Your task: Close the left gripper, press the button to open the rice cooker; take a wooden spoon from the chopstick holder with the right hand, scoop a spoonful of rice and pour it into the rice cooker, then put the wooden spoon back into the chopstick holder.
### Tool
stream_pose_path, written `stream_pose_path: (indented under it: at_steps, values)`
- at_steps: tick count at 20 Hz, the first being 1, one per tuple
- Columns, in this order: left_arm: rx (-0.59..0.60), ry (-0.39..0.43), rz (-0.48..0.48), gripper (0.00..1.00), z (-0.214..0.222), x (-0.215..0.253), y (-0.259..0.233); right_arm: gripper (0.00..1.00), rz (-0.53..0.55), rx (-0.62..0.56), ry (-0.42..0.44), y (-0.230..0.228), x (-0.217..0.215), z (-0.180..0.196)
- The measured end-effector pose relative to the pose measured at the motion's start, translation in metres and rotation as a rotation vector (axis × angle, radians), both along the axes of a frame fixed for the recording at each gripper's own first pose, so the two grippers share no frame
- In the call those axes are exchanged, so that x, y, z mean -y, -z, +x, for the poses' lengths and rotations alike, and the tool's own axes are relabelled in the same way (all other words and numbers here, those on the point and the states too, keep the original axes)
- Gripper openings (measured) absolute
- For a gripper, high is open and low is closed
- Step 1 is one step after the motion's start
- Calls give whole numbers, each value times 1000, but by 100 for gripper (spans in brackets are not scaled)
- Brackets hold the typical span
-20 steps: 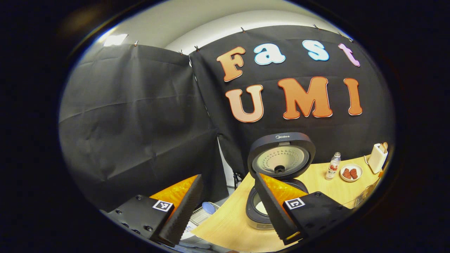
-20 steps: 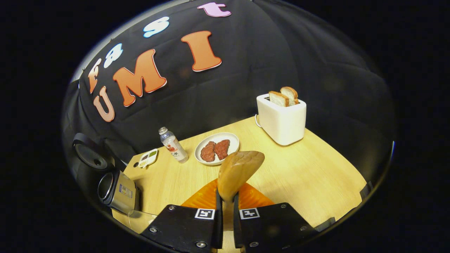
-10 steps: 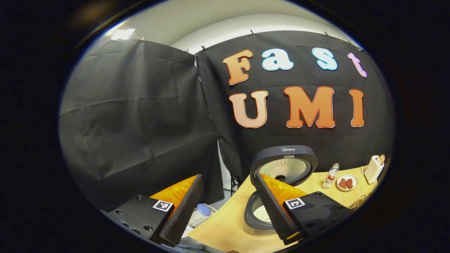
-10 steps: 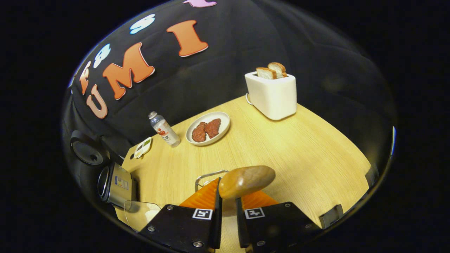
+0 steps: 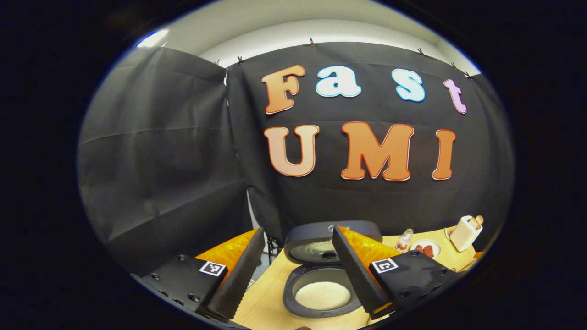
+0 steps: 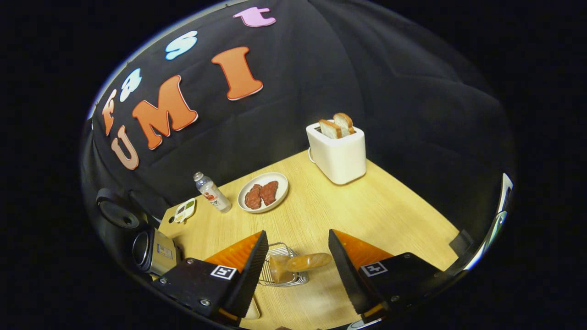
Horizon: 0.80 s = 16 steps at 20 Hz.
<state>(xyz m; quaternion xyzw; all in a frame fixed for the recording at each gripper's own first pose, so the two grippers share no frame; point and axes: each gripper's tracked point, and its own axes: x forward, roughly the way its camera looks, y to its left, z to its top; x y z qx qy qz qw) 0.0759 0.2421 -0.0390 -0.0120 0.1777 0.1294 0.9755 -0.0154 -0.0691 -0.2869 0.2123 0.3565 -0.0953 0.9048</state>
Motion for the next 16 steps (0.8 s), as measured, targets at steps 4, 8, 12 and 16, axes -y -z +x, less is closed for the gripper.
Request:
stream_pose_path:
  at_steps: [4,8,12,16]
  values:
    - [-34,56,-50,99,51,18,-7,88,-63,85,-35,-51,-4,8]
    - [-54,102,-51,98,105,36,-5,89,-136,133,-68,-79,-4,7]
    - [-162,101,-69,98,136,42,39,89,-176,137,-75,-87,-3,-6]
    - [-248,100,-78,100,151,34,77,89,-184,107,-74,-86,1,-22]
